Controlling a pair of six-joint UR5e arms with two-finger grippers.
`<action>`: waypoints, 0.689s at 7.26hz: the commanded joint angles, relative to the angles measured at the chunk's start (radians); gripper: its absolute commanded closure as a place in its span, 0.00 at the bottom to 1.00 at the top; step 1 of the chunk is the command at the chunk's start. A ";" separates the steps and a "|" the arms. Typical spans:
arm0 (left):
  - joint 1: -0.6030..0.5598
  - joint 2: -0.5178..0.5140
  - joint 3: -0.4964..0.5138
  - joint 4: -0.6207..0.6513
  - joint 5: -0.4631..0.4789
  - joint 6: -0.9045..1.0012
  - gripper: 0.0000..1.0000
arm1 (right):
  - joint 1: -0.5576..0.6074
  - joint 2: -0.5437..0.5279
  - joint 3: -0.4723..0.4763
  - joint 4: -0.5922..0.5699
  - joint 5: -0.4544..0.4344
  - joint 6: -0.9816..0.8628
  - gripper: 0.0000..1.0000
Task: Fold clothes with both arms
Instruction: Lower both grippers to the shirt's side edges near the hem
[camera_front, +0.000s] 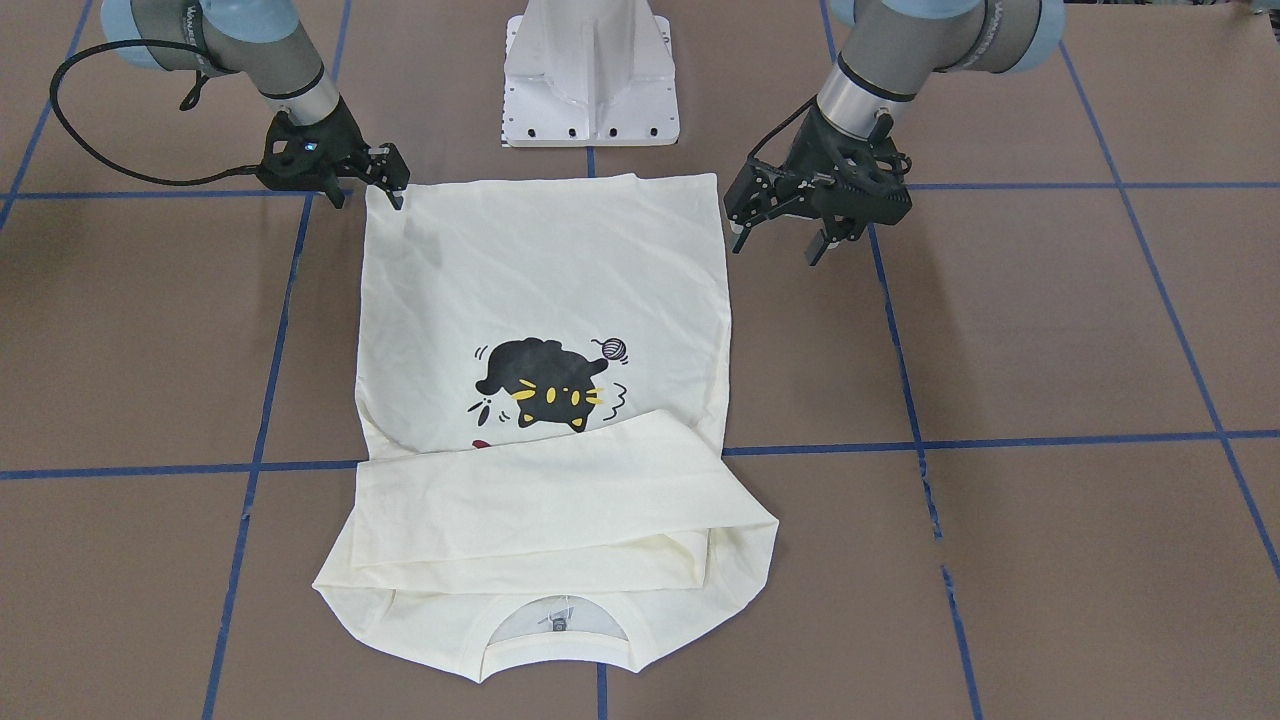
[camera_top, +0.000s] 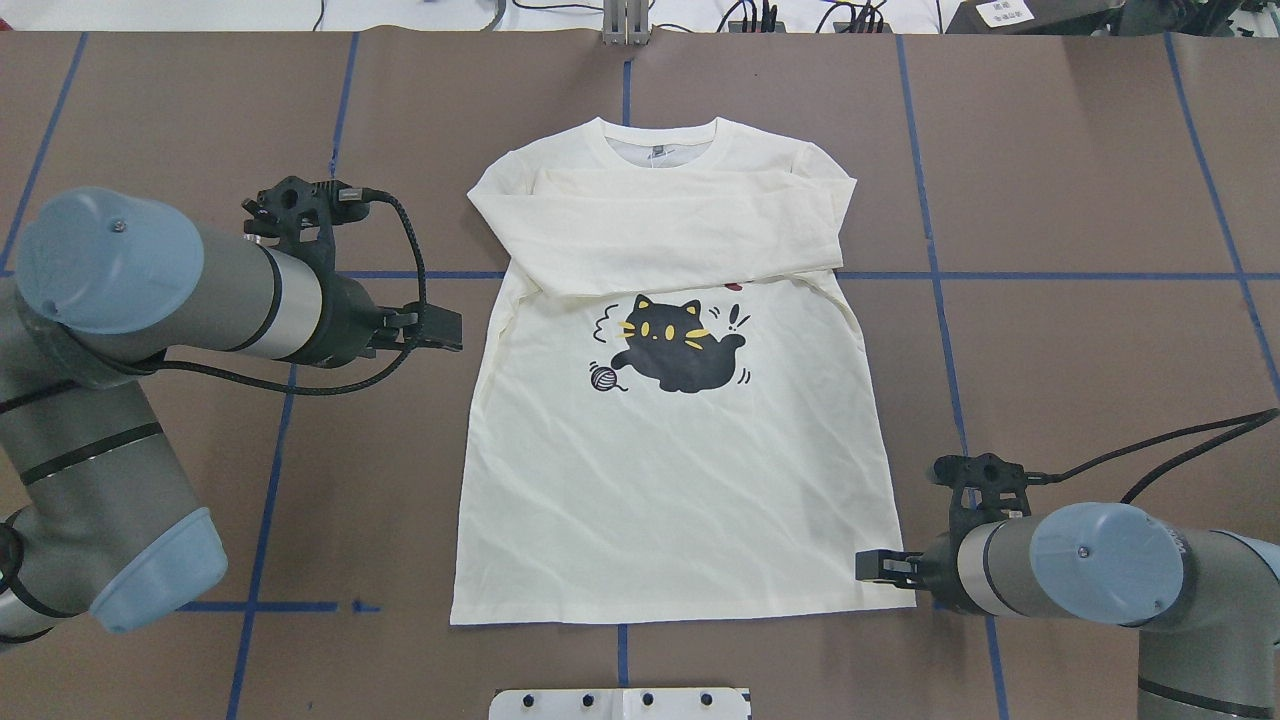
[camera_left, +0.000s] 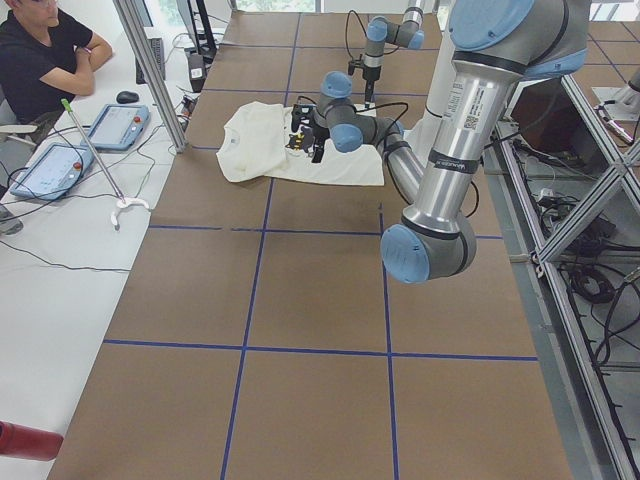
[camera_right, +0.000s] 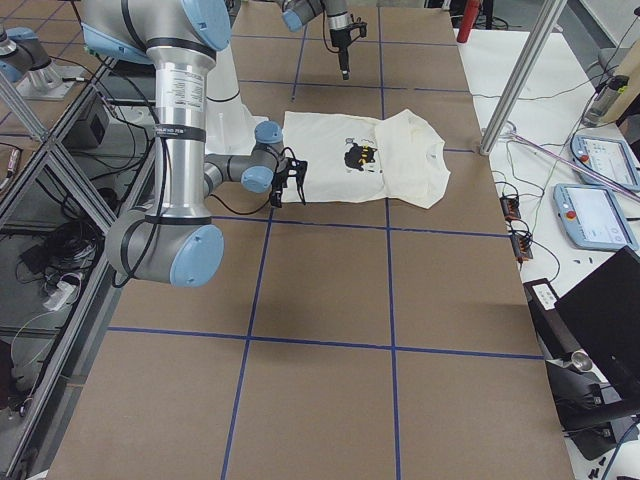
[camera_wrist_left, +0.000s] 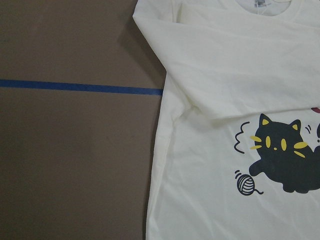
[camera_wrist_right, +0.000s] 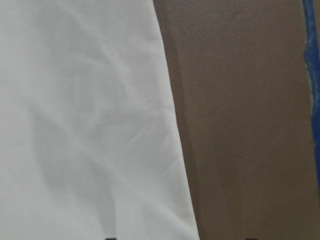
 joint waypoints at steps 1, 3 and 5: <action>0.000 -0.001 0.000 0.000 -0.002 0.000 0.01 | -0.003 0.000 0.000 0.000 0.008 0.001 0.36; 0.000 -0.003 0.000 0.002 -0.002 0.000 0.01 | -0.003 0.000 0.000 -0.002 0.016 0.001 0.67; 0.000 -0.001 0.000 0.002 -0.002 0.000 0.01 | -0.003 0.000 0.000 0.000 0.022 0.001 0.84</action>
